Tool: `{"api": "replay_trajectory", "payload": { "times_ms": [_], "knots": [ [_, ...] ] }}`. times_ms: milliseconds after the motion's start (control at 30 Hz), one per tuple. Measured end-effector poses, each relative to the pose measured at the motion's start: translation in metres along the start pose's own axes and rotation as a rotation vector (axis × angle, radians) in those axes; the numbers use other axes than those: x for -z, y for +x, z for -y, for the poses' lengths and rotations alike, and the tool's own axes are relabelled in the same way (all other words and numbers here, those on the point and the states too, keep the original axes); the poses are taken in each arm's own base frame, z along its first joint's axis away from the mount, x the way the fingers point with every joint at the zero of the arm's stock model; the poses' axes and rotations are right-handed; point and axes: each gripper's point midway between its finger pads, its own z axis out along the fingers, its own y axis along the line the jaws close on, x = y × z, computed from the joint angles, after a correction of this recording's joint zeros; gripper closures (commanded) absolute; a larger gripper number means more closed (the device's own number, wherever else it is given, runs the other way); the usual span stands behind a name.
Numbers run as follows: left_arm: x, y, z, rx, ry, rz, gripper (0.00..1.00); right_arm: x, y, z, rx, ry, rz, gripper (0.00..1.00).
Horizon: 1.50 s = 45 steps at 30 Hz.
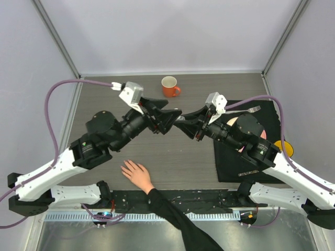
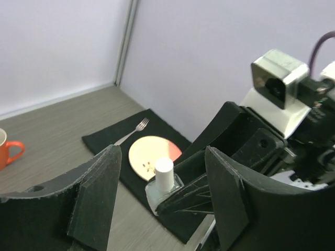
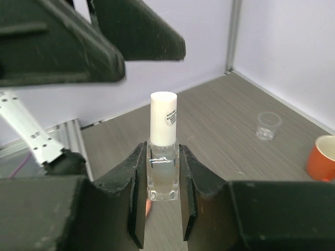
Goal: Paint the nails
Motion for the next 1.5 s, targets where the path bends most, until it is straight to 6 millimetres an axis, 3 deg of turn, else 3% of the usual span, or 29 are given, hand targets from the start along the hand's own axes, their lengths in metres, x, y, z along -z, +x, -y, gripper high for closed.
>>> {"api": "replay_trajectory", "payload": {
  "times_ms": [167,300,467,600,633,833,933,1067,1167,1300,1367,1400,1500],
  "knots": [
    [-0.021,0.035,-0.009,-0.032,-0.051,-0.09,0.34,-0.003,0.005,0.018,0.018,0.094,-0.014,0.99],
    [-0.024,0.044,-0.012,-0.041,-0.068,-0.118,0.4,-0.002,0.004,0.025,0.026,0.133,-0.008,0.99],
    [-0.024,0.041,-0.011,-0.034,-0.069,-0.113,0.64,-0.001,0.002,0.028,0.026,0.153,-0.001,0.99],
    [-0.027,0.042,-0.004,-0.027,-0.04,-0.133,1.0,0.003,-0.004,0.025,0.025,0.142,0.016,0.99],
    [-0.028,0.043,0.0,-0.03,-0.02,-0.142,1.0,0.005,-0.006,0.025,0.025,0.14,0.018,0.99],
    [-0.023,0.033,0.045,-0.031,0.24,-0.181,1.0,0.025,-0.027,0.001,0.006,0.032,0.078,0.99],
    [-0.007,0.03,0.084,-0.027,0.48,-0.211,1.0,0.041,-0.043,-0.035,-0.036,-0.153,0.116,0.99],
    [0.031,0.022,0.127,-0.005,0.772,-0.228,1.0,0.059,-0.057,-0.093,-0.153,-0.482,0.176,0.99],
    [0.05,0.029,0.138,0.006,0.878,-0.266,1.0,0.068,-0.049,-0.117,-0.23,-0.646,0.161,0.99],
    [0.061,0.033,0.139,0.012,0.91,-0.284,0.99,0.073,-0.039,-0.125,-0.258,-0.706,0.126,0.99],
    [0.061,0.033,0.138,0.011,0.897,-0.281,0.8,0.072,-0.038,-0.124,-0.253,-0.694,0.122,0.99],
    [0.061,0.034,0.136,0.005,0.881,-0.281,0.58,0.07,-0.036,-0.121,-0.241,-0.678,0.12,0.99],
    [0.053,0.032,0.122,-0.015,0.78,-0.26,0.36,0.06,-0.036,-0.108,-0.21,-0.58,0.114,0.99]
  ]
}}
